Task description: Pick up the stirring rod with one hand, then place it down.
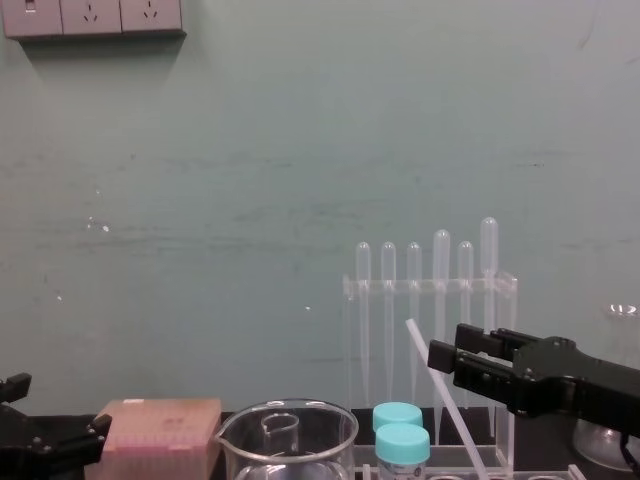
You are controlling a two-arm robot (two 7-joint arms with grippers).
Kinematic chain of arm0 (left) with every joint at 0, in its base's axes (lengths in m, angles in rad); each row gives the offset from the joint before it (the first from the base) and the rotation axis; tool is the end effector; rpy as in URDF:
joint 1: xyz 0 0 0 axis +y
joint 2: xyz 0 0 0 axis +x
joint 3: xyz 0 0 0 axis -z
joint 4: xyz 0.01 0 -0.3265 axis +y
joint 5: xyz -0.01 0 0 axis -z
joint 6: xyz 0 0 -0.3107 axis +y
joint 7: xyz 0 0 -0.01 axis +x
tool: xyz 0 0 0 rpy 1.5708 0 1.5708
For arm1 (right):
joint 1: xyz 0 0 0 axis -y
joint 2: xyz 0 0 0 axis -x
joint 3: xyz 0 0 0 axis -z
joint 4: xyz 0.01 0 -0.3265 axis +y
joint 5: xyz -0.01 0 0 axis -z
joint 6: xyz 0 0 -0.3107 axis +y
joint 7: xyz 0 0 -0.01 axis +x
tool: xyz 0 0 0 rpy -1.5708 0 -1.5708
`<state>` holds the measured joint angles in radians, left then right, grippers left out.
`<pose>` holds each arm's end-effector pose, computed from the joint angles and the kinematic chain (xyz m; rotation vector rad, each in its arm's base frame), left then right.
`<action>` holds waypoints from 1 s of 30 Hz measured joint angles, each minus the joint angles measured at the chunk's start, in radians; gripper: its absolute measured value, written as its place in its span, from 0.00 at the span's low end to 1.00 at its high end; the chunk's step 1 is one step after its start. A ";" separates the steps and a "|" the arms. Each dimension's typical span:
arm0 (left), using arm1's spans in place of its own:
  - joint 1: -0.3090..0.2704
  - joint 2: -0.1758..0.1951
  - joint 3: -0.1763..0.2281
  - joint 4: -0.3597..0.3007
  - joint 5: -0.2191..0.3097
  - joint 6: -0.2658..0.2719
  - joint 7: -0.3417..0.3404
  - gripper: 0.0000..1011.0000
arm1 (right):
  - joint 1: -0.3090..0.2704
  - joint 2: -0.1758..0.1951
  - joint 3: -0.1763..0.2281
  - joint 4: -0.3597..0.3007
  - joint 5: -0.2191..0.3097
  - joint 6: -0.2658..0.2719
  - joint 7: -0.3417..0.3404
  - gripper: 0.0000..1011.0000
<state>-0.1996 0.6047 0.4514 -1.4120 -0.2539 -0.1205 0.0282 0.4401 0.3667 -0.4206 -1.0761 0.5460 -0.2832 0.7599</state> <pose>0.3659 0.1029 -0.3320 0.3045 -0.2851 1.2479 0.4494 -0.0653 -0.3352 0.0935 -0.0736 -0.6525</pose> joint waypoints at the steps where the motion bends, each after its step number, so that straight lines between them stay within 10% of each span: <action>1: 0.000 0.000 0.000 0.000 0.000 0.000 0.000 0.99 | 0.000 0.000 0.000 0.000 0.000 0.000 0.000 0.54; 11: 0.000 0.000 0.000 0.000 0.000 0.000 0.000 0.99 | -0.009 0.005 0.005 -0.022 -0.005 0.014 -0.028 0.85; 23: 0.000 0.000 0.000 0.000 0.000 0.000 0.000 0.99 | -0.157 0.055 0.155 -0.237 -0.141 0.157 -0.492 0.99; 30: 0.000 0.000 0.000 0.000 0.000 0.000 0.000 0.99 | -0.216 0.055 0.195 -0.278 -0.165 0.255 -0.587 0.99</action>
<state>-0.1995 0.6047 0.4514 -1.4120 -0.2539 -0.1205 0.0283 0.2237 0.4218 -0.2257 -1.3545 0.3806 -0.0278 0.1730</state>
